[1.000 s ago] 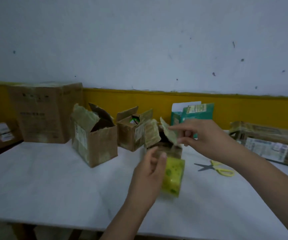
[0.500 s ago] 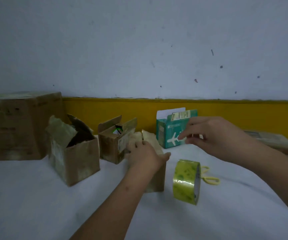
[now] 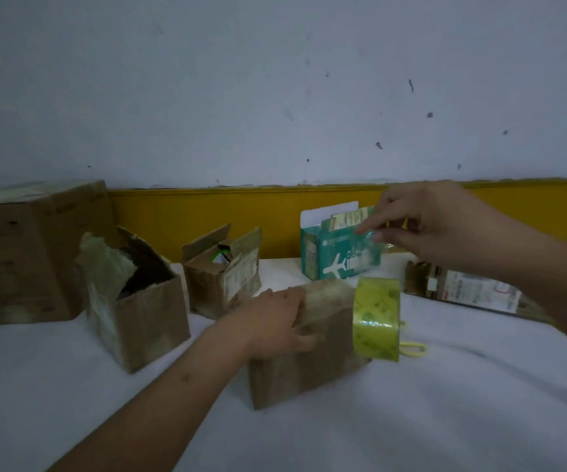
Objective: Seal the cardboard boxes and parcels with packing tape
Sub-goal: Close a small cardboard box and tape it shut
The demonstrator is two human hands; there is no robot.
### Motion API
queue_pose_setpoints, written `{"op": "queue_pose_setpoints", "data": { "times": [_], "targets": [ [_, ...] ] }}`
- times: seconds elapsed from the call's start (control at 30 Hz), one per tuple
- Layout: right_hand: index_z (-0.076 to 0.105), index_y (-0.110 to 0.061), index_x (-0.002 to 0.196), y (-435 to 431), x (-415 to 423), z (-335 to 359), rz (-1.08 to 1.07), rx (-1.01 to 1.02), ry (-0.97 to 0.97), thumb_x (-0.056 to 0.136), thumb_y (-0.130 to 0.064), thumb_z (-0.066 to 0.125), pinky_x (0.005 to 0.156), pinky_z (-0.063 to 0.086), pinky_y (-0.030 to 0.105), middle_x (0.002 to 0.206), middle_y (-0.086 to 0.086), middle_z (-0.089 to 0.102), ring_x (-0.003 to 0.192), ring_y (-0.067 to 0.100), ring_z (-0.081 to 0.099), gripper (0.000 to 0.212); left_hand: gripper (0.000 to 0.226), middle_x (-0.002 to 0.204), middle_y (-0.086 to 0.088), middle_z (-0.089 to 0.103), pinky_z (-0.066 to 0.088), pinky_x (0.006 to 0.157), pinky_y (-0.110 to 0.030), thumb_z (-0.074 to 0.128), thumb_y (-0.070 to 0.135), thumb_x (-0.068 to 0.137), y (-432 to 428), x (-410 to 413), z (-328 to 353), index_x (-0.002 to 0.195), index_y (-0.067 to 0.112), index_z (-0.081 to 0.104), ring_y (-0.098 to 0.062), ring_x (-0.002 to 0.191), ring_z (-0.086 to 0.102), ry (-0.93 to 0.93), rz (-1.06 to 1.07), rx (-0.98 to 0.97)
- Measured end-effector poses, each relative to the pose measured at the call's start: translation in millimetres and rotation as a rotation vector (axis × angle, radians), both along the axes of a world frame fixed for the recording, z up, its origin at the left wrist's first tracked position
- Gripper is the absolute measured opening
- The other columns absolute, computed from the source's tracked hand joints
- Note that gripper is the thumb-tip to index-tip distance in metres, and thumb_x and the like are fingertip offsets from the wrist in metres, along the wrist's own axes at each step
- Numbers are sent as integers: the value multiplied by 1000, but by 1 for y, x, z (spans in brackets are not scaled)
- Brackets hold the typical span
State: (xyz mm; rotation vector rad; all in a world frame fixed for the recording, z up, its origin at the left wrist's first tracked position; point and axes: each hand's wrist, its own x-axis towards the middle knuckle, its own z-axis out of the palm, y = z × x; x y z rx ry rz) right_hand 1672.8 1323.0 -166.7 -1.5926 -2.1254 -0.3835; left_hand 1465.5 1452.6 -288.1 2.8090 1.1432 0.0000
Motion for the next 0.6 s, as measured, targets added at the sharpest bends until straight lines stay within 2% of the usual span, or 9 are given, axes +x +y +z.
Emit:
{"op": "queue_pose_setpoints", "data": {
  "times": [0.07, 0.13, 0.23, 0.3, 0.37, 0.43, 0.47, 0.53, 0.6],
  "targets": [
    [77, -29, 105, 3, 1, 3, -26, -23, 3, 90, -20, 69, 66, 36, 1, 91, -19, 61, 81, -11, 55, 19, 82, 162, -6, 21, 24, 116, -55, 41, 71, 91, -9, 9, -21, 156, 35, 8, -36, 146, 22, 62, -10, 160],
    [77, -30, 104, 6, 0, 7, -45, -39, 4, 90, -21, 69, 67, 37, 3, 88, -21, 60, 84, -6, 56, 18, 74, 165, -5, 11, 9, 116, -61, 35, 67, 95, -15, 10, -33, 156, 37, 6, -38, 151, 5, 74, -18, 240],
    [78, -31, 100, 9, -9, 19, -60, -40, 46, 90, -23, 69, 63, 39, 8, 79, -20, 59, 78, -2, 56, 15, 77, 166, -2, 4, 2, 117, -61, 35, 68, 94, -10, 6, -29, 157, 40, 2, -34, 152, -2, 100, -58, 204],
    [78, -30, 97, 13, -20, 30, -78, -52, 88, 91, -23, 68, 59, 39, 7, 74, -21, 58, 73, -8, 57, 14, 89, 167, 1, 3, 3, 120, -58, 39, 79, 86, -1, 2, -20, 156, 41, 0, -30, 153, -1, 101, -99, 108],
    [78, -25, 93, 22, -30, 40, -101, -60, 129, 91, -18, 67, 54, 38, 3, 66, -21, 59, 62, -13, 57, 13, 96, 163, 8, 21, 15, 121, -53, 44, 90, 73, 3, -6, -9, 152, 50, 8, -22, 151, 15, -102, -146, -109],
    [79, -19, 89, 32, -38, 45, -134, -53, 176, 91, -13, 64, 52, 40, 1, 61, -21, 61, 55, -13, 58, 16, 88, 146, 29, 44, 34, 115, -32, 55, 89, 67, 0, -15, -1, 143, 58, 25, 1, 138, 39, -440, -172, -368],
    [79, -17, 88, 38, -41, 45, -147, -54, 213, 90, -12, 63, 53, 44, 3, 61, -19, 64, 55, -11, 61, 17, 82, 135, 40, 47, 39, 108, -18, 59, 86, 66, -5, -17, 2, 138, 59, 31, 13, 128, 43, -578, -165, -425],
    [78, -16, 87, 50, -45, 43, -175, -74, 313, 90, -10, 63, 56, 52, 9, 61, -14, 66, 54, -6, 64, 17, 71, 120, 50, 49, 39, 90, -1, 65, 78, 67, -13, -16, 5, 129, 54, 41, 25, 114, 45, -779, -104, -413],
    [78, -16, 87, 62, -42, 38, -220, -96, 384, 91, -9, 63, 59, 56, 14, 62, -12, 66, 52, -5, 65, 17, 53, 114, 37, 61, 46, 85, -6, 70, 67, 75, -15, -10, 4, 119, 42, 56, 18, 107, 55, -887, -27, -371]
  ]
}}
